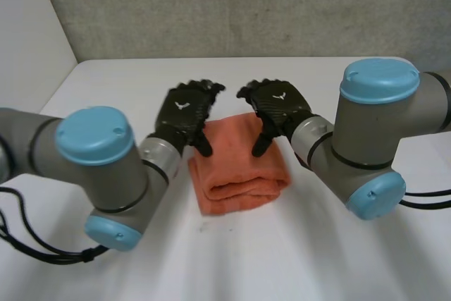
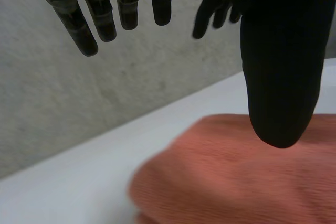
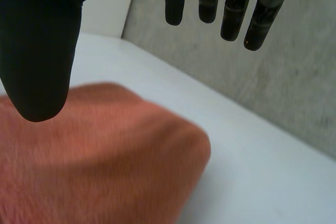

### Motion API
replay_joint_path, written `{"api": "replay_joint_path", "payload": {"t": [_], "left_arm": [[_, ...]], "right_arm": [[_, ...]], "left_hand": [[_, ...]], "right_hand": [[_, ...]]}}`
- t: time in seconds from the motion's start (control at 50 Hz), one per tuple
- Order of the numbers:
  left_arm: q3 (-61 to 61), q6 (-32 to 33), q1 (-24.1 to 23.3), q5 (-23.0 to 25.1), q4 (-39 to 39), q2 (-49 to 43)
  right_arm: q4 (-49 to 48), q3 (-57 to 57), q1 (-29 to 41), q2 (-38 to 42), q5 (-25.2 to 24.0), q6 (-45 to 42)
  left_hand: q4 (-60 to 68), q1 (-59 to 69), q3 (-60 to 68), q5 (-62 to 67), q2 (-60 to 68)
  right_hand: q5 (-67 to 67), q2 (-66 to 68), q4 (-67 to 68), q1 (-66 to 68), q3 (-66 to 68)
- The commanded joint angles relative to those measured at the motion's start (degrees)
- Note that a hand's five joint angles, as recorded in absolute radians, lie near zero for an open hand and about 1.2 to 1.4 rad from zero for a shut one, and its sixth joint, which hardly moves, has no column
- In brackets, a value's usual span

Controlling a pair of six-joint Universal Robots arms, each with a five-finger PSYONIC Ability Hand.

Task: Fold the laundry

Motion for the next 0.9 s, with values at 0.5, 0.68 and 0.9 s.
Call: {"api": "replay_joint_path", "payload": {"t": [0.5,0.68,0.9], "left_arm": [[7.59,-5.45,0.90,-0.10,-12.99,-3.11],[7.15,-5.36,6.43,-0.10,-13.43,12.97],[-1.98,-5.53,14.69,0.34,-18.44,29.83]], "right_arm": [[10.02,-9.69,-5.97,1.45,-3.22,4.17],[5.89,-5.73,-8.96,-10.70,1.09,5.40],[1.15,10.51,-13.70,-30.28,6.81,1.54]], "left_hand": [[1.03,0.83,0.94,1.03,1.00],[0.69,0.49,0.60,0.70,0.67],[-0.99,-1.19,-1.08,-0.98,-1.01]], "right_hand": [[-3.94,-2.53,-3.14,-1.57,-2.16],[-3.94,-2.53,-3.14,-1.57,-2.16],[-3.94,-2.53,-3.14,-1.57,-2.16]]}}
